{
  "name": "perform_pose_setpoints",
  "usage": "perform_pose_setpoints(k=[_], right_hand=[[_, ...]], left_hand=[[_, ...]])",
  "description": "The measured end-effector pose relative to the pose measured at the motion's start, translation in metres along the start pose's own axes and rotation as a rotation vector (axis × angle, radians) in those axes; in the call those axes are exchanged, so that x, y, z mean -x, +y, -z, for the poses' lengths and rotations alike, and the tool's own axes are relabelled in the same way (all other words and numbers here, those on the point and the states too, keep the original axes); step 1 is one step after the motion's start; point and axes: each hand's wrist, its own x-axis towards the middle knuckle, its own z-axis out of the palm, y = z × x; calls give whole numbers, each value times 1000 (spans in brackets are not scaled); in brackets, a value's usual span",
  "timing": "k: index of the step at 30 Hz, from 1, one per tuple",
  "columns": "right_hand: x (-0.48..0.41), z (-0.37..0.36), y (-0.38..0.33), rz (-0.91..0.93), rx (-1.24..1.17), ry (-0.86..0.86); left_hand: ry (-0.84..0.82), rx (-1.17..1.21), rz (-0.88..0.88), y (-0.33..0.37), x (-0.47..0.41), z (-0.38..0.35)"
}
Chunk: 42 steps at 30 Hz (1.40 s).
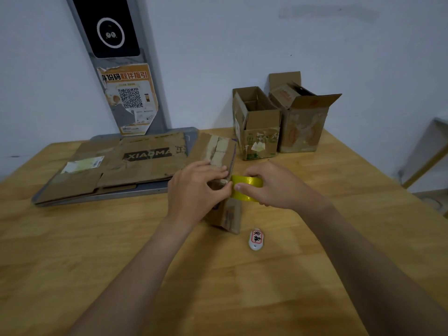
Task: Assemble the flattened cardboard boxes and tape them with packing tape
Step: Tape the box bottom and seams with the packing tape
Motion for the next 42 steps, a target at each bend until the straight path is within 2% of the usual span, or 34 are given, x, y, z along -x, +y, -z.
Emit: perform_pose_setpoints(k=[6,11,18,22,26,31,34,37,40,42], right_hand=[[2,-3,-6,-107,-38,29],[11,5,-10,-94,-93,50],[19,3,-5,-114,87,119],[8,-7,-12,-159,207,58],[0,-15,-19,-192,170,79],[-14,-12,-26,-241,63,78],[-29,3,-33,-66,98,130],[-46,24,-42,158,123,-22],[-58,36,-43,158,35,-221],[-59,36,-42,170,-92,-243]], left_hand=[[32,28,55,5,-2,0],[55,18,73,9,-5,0],[37,102,62,6,-6,9],[16,159,-7,6,-4,12],[54,218,-39,8,-1,18],[-4,103,-54,3,-18,42],[-102,61,-106,7,-35,59],[-169,11,-274,12,-48,73],[-216,48,-370,12,-57,84],[-228,95,-380,10,-59,87]])
